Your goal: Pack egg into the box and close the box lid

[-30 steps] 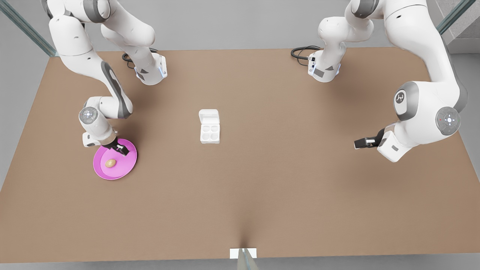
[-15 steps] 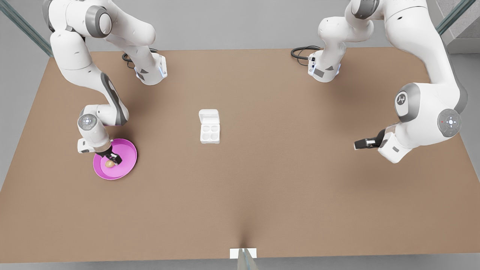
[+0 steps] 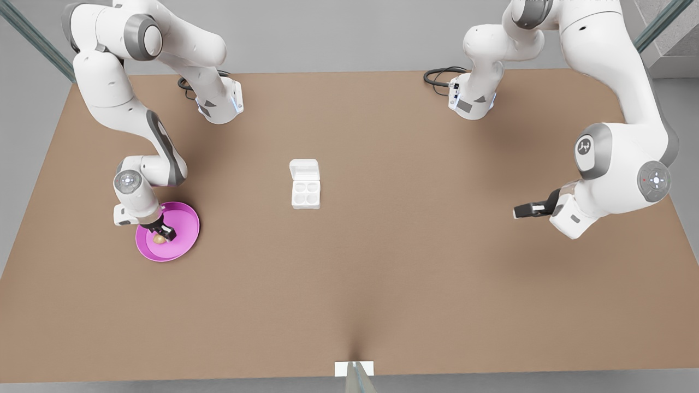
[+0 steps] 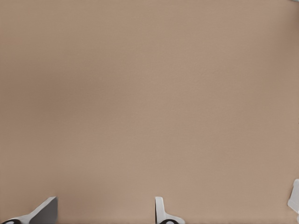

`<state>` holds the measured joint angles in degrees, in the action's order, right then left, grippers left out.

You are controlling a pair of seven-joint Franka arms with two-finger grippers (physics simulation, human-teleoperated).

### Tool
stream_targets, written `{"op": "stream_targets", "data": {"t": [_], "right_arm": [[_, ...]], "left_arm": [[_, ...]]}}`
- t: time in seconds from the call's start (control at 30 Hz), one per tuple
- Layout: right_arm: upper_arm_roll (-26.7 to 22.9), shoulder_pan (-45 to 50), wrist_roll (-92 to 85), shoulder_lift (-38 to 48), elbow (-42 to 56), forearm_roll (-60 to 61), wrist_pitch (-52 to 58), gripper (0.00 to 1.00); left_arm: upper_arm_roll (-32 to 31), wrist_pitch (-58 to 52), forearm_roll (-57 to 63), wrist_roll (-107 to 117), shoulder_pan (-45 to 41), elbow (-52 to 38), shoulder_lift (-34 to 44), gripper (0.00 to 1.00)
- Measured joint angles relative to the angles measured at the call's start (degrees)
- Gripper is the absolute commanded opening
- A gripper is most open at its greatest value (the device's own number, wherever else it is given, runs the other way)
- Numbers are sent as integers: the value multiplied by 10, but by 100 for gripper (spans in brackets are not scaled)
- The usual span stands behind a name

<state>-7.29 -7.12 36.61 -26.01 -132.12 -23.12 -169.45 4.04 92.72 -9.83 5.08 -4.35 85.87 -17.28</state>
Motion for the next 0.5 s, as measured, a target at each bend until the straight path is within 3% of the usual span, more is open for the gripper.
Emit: {"op": "stream_targets", "data": {"t": [0.37, 0.5], "right_arm": [[4, -2, -2, -2, 5, -2, 5, 58], [4, -2, -4, -2, 5, -2, 4, 57]], "left_arm": [[0, 0, -2, -1, 0, 0, -1, 100], [0, 0, -2, -1, 0, 0, -3, 100]]}}
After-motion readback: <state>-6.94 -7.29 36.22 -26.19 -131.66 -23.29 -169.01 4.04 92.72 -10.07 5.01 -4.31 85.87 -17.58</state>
